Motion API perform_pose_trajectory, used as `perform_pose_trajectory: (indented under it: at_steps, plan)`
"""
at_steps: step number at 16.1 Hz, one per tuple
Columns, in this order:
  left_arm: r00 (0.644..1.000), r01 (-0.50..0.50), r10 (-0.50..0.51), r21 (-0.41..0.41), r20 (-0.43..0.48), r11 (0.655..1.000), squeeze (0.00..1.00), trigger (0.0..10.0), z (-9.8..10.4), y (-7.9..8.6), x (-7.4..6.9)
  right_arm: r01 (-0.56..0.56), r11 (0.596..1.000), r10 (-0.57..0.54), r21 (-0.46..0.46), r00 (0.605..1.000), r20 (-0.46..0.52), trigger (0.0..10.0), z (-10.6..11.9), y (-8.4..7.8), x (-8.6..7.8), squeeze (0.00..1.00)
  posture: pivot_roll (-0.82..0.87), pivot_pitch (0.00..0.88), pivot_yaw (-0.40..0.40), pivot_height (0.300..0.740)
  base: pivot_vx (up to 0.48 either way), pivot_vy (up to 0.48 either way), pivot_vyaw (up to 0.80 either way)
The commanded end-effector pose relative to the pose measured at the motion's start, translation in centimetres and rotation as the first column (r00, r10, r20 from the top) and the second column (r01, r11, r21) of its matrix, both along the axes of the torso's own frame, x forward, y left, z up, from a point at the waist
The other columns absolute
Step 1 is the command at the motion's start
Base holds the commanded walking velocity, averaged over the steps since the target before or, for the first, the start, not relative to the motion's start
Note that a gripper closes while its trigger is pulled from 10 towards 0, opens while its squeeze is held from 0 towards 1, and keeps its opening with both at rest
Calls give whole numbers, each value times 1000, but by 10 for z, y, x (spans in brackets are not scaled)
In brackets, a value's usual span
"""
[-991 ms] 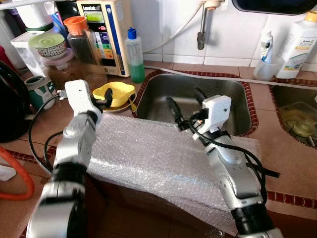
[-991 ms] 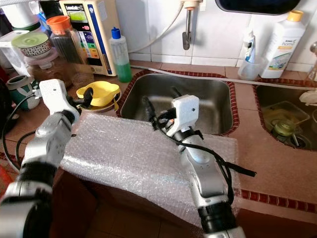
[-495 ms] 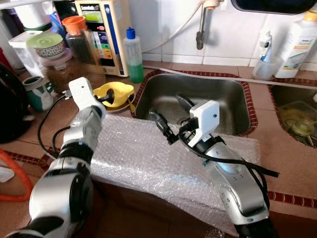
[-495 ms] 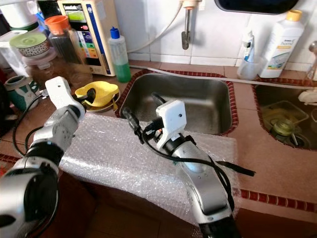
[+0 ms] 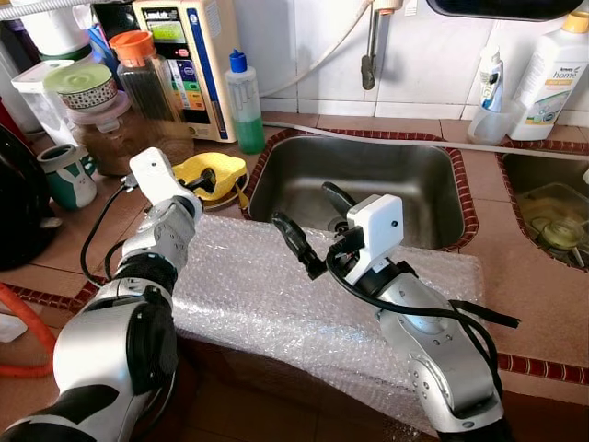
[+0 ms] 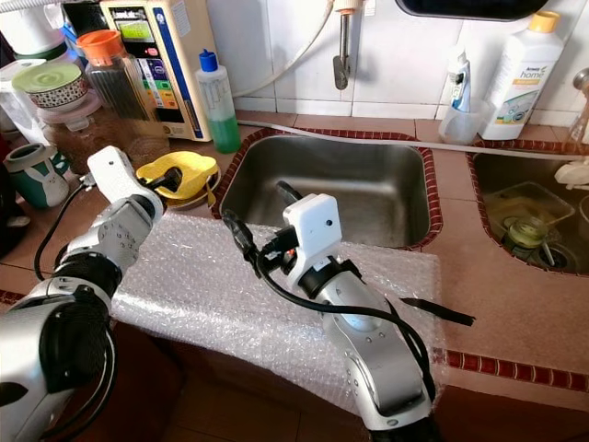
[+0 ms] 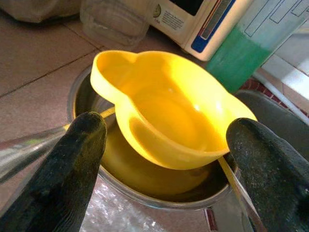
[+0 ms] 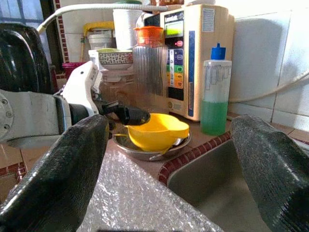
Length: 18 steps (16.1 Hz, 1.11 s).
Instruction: Kitchen organization
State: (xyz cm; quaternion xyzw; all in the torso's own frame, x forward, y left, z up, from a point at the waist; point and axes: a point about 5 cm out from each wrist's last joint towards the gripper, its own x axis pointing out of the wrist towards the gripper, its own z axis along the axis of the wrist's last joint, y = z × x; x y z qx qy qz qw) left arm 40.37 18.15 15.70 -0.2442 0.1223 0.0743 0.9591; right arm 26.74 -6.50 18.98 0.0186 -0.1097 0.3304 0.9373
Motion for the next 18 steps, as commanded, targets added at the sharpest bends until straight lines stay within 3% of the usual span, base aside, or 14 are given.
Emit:
perform_pose_trajectory:
  at_steps: [1,6,7,8,14,18]
  plan:
    - [1000,1,-1,-17,1,1000,0,10000,4,1,2,-20,1000,20,9,1000,11,10000,5,3,-4,784,-98,36,151,740,0,0,0]
    - [1000,-24,23,-77,-12,997,0,9843,7,3,3,-15,1000,15,7,1000,2,10000,3,3,-6,784,-106,39,158,740,0,0,0]
    - [998,-52,50,-87,-30,995,0,2196,4,8,1,-13,1000,13,6,1000,0,10000,2,3,-6,784,-106,37,159,740,0,0,0]
    - [997,-78,75,-96,-34,992,0,196,4,12,1,-12,1000,12,5,1000,0,10000,2,3,-6,784,-107,37,160,740,0,0,0]
    - [987,-148,136,-151,-85,977,0,0,-4,25,-4,-21,1000,21,2,1000,-3,10000,1,3,-4,784,-93,37,151,740,0,0,0]
    - [991,-125,119,-112,-59,986,0,0,-1,25,-3,-25,1000,25,-1,1000,-5,10000,0,4,-4,784,-91,37,149,740,0,0,0]
